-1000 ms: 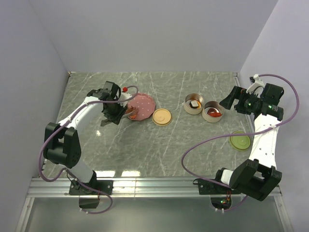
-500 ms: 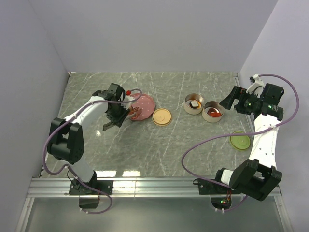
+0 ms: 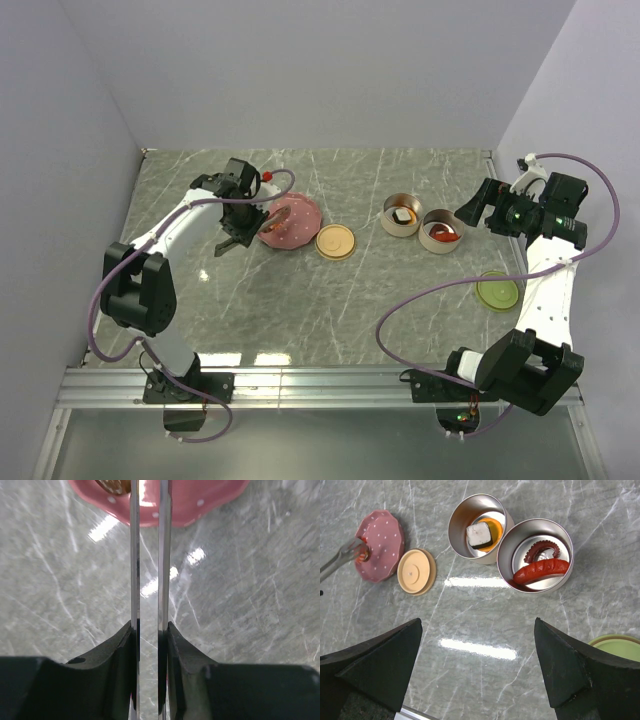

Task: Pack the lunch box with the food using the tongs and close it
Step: Pick up the food using the clamp, then place the food into the lunch box, then pick up the food using the clamp

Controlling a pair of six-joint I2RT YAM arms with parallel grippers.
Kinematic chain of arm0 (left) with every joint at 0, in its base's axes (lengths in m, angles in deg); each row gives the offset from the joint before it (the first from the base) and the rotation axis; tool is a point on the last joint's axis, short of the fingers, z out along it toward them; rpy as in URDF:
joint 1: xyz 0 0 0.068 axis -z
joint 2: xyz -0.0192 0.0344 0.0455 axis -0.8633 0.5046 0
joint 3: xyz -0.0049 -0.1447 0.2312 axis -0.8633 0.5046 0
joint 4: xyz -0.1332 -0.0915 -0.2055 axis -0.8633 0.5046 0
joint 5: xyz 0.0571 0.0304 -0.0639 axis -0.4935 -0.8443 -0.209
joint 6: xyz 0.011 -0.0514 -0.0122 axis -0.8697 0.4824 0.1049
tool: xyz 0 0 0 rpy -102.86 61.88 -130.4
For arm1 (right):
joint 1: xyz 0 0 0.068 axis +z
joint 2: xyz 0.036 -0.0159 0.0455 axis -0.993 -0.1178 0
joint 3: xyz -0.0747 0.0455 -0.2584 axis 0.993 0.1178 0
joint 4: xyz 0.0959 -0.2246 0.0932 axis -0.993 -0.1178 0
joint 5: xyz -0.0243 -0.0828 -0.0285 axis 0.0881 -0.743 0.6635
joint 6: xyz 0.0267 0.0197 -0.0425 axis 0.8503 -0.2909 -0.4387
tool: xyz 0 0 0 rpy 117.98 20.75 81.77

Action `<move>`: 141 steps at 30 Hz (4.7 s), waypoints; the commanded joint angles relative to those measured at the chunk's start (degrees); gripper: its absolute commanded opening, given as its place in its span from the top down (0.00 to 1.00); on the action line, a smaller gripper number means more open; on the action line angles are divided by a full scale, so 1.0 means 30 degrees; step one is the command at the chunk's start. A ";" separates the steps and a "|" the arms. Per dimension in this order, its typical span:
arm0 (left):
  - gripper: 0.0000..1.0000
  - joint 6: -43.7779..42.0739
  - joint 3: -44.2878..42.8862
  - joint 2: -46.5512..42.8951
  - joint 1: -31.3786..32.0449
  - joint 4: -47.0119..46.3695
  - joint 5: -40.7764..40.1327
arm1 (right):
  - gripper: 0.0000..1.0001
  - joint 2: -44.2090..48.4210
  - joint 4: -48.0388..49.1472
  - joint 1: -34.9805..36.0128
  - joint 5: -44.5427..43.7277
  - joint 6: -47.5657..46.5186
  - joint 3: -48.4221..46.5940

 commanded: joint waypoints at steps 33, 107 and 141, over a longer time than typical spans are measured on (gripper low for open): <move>0.87 0.2383 -1.7091 1.0489 1.0759 -0.4477 0.4426 | 0.00 -0.0038 -0.0436 -0.1578 -0.0184 0.0856 -0.2988; 0.51 0.1828 -0.8629 0.0951 0.4348 -0.3224 0.2258 | 0.00 -0.0741 -0.1552 -0.1903 0.1664 0.0035 -0.4074; 0.52 0.0216 0.0194 -0.0786 -0.1779 -0.1494 0.0764 | 0.00 -0.0917 -0.0817 0.0002 0.0111 0.0241 -0.3253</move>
